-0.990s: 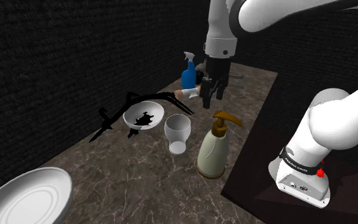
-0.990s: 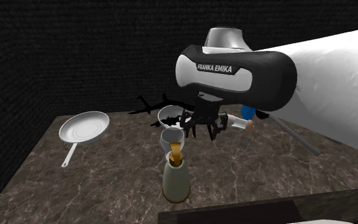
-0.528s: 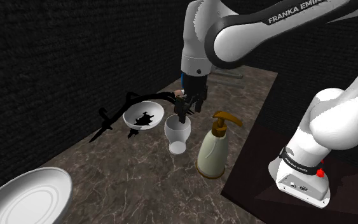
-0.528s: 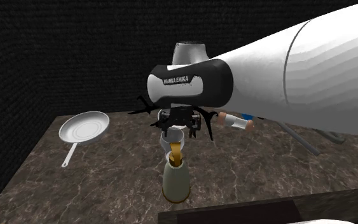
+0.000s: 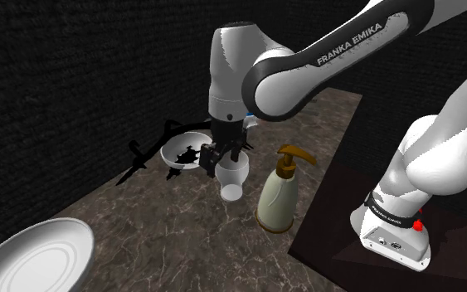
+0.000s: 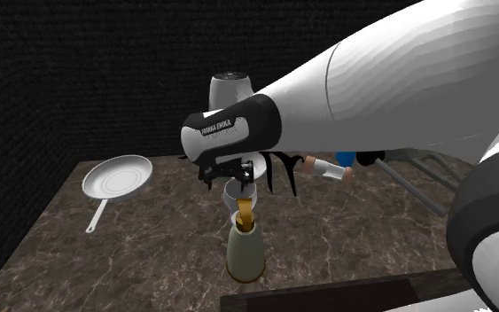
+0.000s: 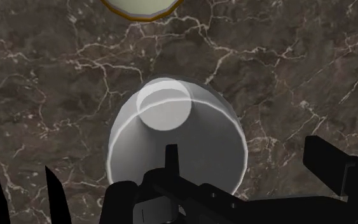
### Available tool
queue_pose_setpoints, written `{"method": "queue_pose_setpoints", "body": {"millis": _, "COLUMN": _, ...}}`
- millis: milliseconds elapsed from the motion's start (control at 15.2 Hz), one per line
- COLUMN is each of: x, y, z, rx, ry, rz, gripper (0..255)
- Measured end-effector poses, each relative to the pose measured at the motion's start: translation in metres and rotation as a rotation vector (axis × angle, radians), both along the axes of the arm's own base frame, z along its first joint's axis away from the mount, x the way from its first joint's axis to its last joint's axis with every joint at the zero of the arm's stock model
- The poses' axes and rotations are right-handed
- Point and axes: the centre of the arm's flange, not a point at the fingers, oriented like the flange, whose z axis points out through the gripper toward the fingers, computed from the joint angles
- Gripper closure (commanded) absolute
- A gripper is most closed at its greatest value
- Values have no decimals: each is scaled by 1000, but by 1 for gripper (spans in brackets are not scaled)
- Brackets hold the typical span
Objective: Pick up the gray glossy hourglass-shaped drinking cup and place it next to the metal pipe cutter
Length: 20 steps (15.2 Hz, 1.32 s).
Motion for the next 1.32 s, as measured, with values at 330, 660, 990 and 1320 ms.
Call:
{"method": "queue_pose_setpoints", "body": {"millis": 330, "x": 2, "y": 3, "z": -25, "rx": 0, "ry": -1, "rz": 0, "gripper": 0}}
{"method": "queue_pose_setpoints", "body": {"millis": 660, "x": 2, "y": 4, "z": -29, "rx": 0, "ry": -2, "rz": 0, "gripper": 0}}
{"method": "queue_pose_setpoints", "body": {"millis": 990, "x": 2, "y": 4, "z": -29, "rx": 1, "ry": -2, "rz": 0, "gripper": 255}}
{"method": "queue_pose_setpoints", "body": {"millis": 1320, "x": 2, "y": 5, "z": -28, "rx": 1, "ry": -4, "rz": 0, "gripper": 255}}
